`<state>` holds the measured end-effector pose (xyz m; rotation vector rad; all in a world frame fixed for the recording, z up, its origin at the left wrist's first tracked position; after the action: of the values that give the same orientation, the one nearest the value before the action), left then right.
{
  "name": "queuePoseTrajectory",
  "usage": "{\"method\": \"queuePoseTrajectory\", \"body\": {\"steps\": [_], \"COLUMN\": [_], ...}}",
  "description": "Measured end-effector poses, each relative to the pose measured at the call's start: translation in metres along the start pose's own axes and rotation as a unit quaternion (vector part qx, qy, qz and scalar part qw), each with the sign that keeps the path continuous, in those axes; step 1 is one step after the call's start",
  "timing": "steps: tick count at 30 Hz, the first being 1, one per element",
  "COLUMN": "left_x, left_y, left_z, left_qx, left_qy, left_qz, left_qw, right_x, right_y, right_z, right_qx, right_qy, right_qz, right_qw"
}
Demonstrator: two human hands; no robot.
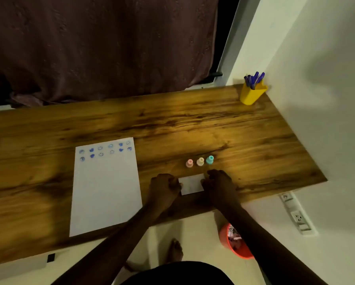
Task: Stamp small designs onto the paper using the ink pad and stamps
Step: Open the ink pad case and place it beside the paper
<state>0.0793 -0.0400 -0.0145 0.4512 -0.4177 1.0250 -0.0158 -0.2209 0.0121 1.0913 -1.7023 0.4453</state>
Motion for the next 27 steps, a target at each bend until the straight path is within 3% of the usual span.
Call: {"method": "queuePoseTrajectory", "body": {"steps": [8,18,22,27], "left_x": [-0.01,-0.004,0.009,0.082], "left_y": [-0.01,-0.003,-0.001,0.01], "left_z": [-0.005,-0.011,-0.028,-0.031], "left_qx": [0.071,0.08,0.118,0.086], "left_qy": [-0.008,0.015,0.011,0.026], "left_qz": [-0.022,0.008,-0.024,0.085], "left_qw": [0.997,0.997,0.993,0.992], "right_x": [-0.011,-0.012,-0.013,-0.013], "right_y": [0.003,0.007,0.009,0.004], "right_z": [-0.002,-0.006,-0.025,-0.072], "right_qx": [0.02,-0.011,-0.003,0.033], "right_qy": [-0.051,-0.095,-0.098,-0.095], "right_qz": [-0.054,-0.042,-0.031,-0.021], "right_qw": [0.997,0.995,0.995,0.995]}}
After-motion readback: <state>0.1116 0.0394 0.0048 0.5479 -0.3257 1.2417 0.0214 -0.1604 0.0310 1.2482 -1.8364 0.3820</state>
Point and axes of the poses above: each hand's wrist, its own y-axis away from the middle knuckle, its own x-axis out of the back of the hand, z = x × y, the point moved 9 cm from there along -y, towards the middle knuckle, and after that the axes turned 5 degrees about y, right-handed, at the moved point
